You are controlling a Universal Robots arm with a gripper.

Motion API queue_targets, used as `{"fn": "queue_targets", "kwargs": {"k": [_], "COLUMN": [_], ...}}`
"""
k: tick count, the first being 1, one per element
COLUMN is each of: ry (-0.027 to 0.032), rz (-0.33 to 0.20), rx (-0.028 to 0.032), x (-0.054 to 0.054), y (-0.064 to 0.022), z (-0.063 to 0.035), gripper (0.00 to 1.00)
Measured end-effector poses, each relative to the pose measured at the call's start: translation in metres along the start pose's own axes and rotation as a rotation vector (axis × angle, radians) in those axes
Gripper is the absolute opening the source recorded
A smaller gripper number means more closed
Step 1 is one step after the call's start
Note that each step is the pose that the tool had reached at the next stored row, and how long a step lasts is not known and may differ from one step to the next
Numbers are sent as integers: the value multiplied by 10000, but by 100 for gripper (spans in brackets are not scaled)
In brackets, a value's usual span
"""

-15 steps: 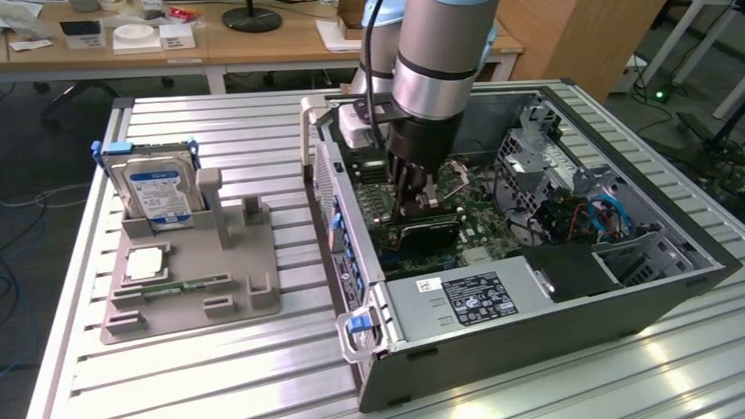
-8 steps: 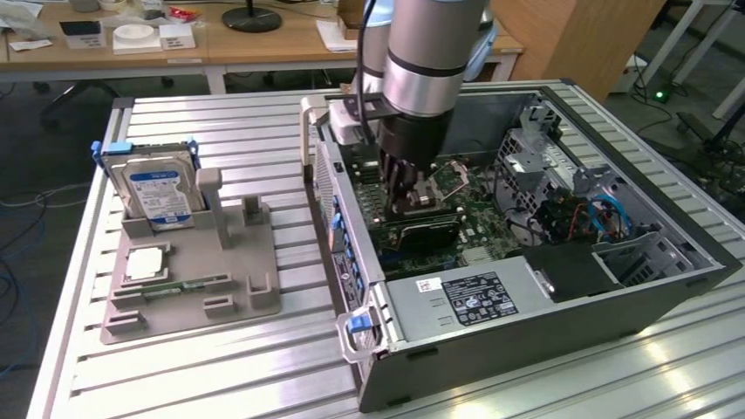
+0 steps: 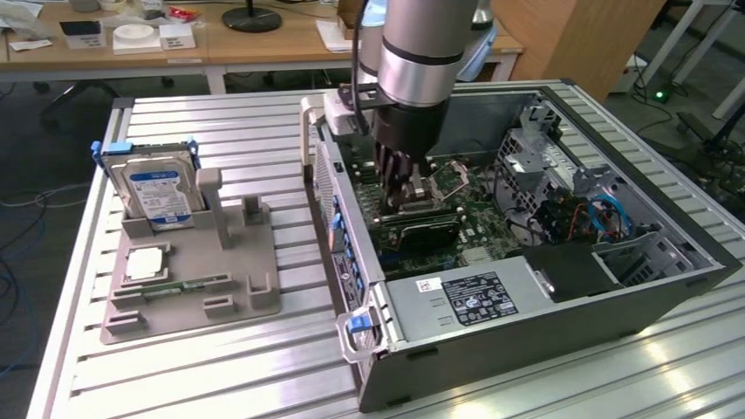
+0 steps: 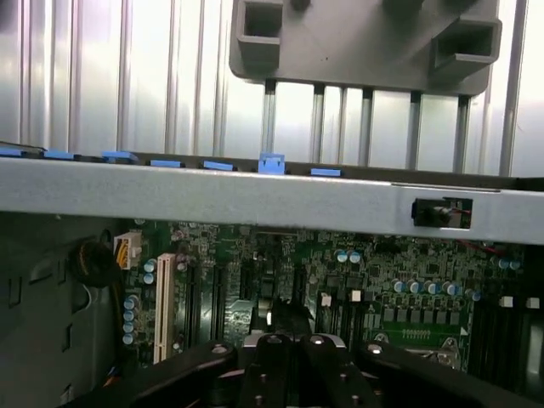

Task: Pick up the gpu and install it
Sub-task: 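Press down on the gpu until it lock into place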

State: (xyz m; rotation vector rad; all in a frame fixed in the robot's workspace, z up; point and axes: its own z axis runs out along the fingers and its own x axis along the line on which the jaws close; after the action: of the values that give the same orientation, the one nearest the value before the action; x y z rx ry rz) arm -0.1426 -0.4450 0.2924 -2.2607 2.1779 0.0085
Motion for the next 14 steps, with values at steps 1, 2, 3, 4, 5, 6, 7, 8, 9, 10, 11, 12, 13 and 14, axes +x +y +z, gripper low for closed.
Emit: {"fn": "queue_targets", "kwargs": {"k": [1,2,3,4,5,6,7,8,9,10,11,12,13,14], "ry": [1,0,0,-2,-2,-1,-1,0,-1,-1,-1,-1,-1,-1], "rz": [1,4,4,2,3,3,2,2,2,2,3,3,3,3], "rx": [0,1,1,1,1,-1,-3,-6,-9,-11,-13,-15,-16,-18], "x": [-1,-2,-4,-6,-9,-12,-15,-18,-21,-24,-26,-29,-32,-38], "y": [2,7,17,33,52,71,90,108,124,143,161,179,196,211], "z": [-28,-45,-49,-49,-49,-50,-49,-50,-50,-49,-49,-49,-49,-49], "gripper": [11,11,11,11,11,11,11,11,11,11,11,11,11,11]}}
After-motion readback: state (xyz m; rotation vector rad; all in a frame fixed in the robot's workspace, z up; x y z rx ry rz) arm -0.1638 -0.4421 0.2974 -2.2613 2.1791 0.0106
